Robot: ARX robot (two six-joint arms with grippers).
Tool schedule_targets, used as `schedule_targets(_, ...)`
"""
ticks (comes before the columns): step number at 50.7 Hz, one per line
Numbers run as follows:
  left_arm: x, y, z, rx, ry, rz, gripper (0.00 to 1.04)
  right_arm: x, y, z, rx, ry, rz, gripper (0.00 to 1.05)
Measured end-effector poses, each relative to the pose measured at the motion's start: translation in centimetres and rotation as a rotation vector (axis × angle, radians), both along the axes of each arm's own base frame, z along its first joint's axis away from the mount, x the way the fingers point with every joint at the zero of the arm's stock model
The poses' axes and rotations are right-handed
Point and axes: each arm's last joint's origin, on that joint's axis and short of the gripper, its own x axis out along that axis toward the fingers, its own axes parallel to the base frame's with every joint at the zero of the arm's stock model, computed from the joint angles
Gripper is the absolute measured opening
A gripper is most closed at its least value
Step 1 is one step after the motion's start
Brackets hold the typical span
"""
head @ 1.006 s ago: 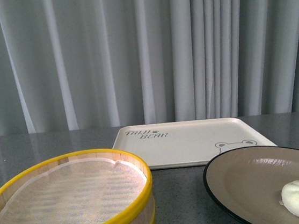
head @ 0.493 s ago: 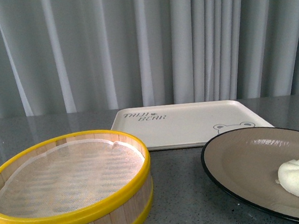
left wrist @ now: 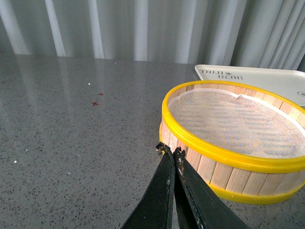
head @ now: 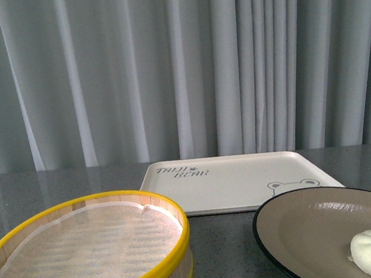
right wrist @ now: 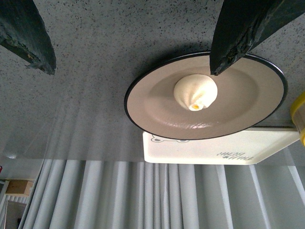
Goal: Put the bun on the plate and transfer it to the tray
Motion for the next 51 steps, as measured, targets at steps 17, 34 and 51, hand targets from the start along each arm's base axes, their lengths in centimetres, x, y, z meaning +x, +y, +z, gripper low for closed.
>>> schedule_targets(17,-0.7,0.0,0.0,0.0,0.001,0.0,0.04,0.0,0.0,0.0,0.0,0.0,0.0,0.96)
schedule_targets(34,-2.0,0.0,-0.3,0.0,0.003,-0.001,0.04,0.0,0.0,0.0,0.0,0.0,0.0,0.96)
schedule_targets(51,-2.0,0.0,-0.4,0.0,0.007,-0.001,0.27,0.0,0.0,0.0,0.0,0.0,0.0,0.96)
